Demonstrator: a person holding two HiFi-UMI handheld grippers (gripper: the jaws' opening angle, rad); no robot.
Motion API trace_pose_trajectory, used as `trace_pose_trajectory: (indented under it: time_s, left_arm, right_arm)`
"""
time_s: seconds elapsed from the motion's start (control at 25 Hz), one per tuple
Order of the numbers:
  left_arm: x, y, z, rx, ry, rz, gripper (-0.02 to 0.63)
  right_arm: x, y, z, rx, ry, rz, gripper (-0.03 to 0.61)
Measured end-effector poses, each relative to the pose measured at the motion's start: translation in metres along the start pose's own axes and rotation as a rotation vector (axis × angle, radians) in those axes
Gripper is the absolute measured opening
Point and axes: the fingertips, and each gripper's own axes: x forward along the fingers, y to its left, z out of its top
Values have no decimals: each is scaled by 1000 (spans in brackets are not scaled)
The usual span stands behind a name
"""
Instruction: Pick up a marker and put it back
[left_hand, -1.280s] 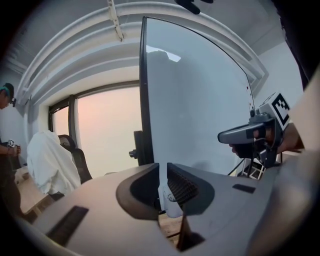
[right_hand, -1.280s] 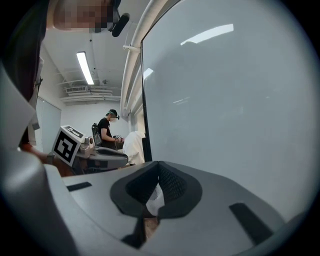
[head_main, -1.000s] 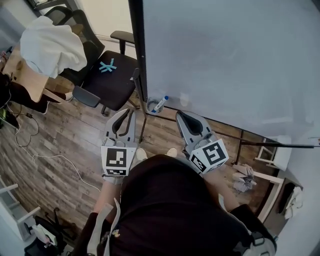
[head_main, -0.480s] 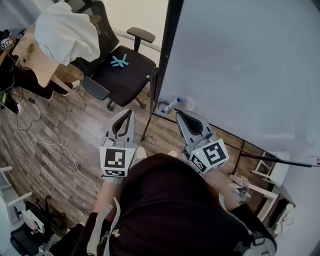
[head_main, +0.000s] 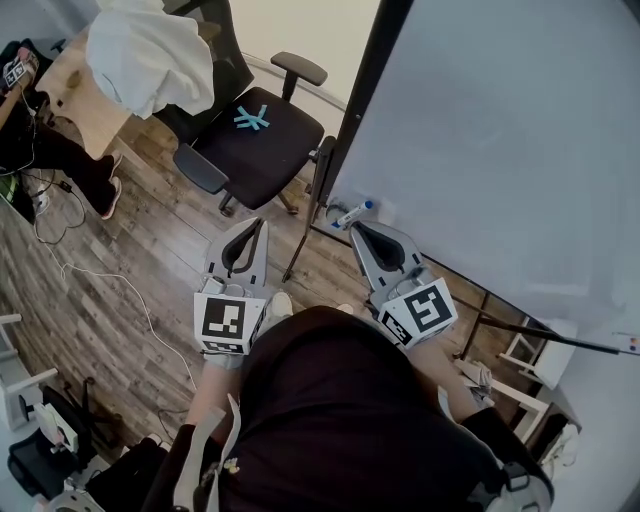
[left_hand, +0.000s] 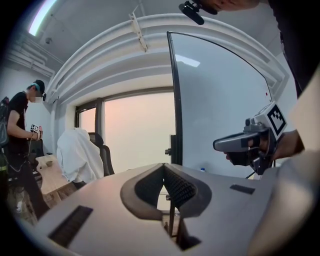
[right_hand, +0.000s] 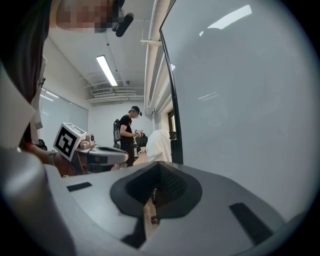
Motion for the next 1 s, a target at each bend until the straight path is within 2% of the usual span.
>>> trace_pose_trajectory:
  time_s: [0.4, 1.0]
  left_arm:
    - [-4, 4, 0, -27, -11, -4, 8]
    - [-6, 6, -2, -27, -7, -21, 8]
  right_arm:
    - [6, 4, 0, -23, 10, 20, 14]
    - [4, 6, -2, -26, 22, -8, 14]
